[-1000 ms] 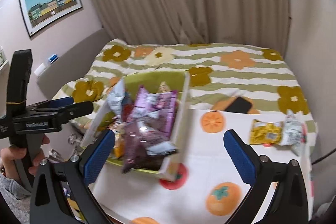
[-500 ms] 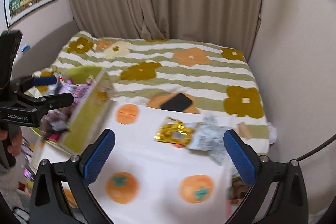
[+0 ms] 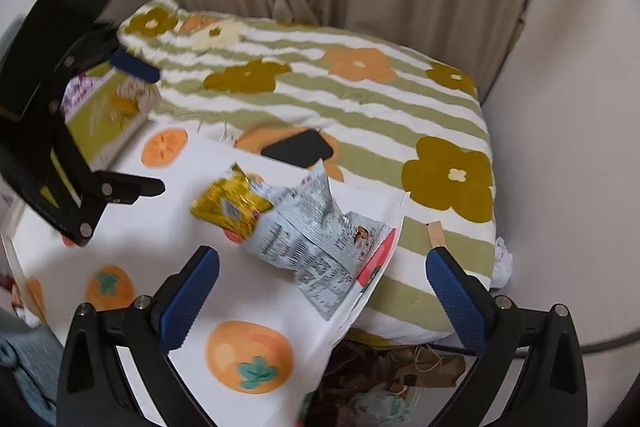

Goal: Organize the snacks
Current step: 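Move both grippers to the last gold and silver packets, then grasp the gold packet with the left gripper while the right grasps the silver bag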

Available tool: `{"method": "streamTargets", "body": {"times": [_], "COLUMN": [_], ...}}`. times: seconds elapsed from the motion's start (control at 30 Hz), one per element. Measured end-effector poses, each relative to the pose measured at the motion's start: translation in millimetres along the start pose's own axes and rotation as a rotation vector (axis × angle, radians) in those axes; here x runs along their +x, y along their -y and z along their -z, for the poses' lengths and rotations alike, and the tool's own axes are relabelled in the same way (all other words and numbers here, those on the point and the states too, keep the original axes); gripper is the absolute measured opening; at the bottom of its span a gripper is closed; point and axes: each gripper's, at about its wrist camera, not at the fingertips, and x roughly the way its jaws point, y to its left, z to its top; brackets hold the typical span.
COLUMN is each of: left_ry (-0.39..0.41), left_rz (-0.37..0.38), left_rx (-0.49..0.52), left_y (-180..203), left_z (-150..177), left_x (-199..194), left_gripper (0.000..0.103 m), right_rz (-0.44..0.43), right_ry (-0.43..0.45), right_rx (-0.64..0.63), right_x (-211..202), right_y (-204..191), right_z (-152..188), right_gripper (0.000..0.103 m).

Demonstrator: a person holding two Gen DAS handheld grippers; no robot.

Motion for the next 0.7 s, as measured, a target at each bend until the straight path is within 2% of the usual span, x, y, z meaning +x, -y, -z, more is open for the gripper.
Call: {"method": "streamTargets", "body": {"times": [0.13,0.23,0.4,0.7], "left_ry": [-0.070,-0.107,-0.134,-0.162], "left_rz": [0.031,0.055,0.094,0.133], "left_rx": [0.100,0.140,0.163,0.184], "left_y": [11.0,14.9,18.7,22.5], "left_z": [-15.1,-20.6,-24.9,-26.8], "left_x": [37.3,62.8,92.1,118.1], "left_gripper": [0.102,0.102,0.101,0.090], "right_rz": [-0.021,-0.020,-0.019,-0.049], "right_ry": [-0.032,-0.050,-0.066,-0.043], "right_rx": [-0.083,-0.157,-0.268,-0.329], "right_x": [27.5,45.8,69.5,93.5], "right_y": [0.3,-1.8,-8.3,-10.0], "right_z": [3.8,7.9,15.5,13.8], "right_gripper": [0.103,0.103,0.103,0.103]}}
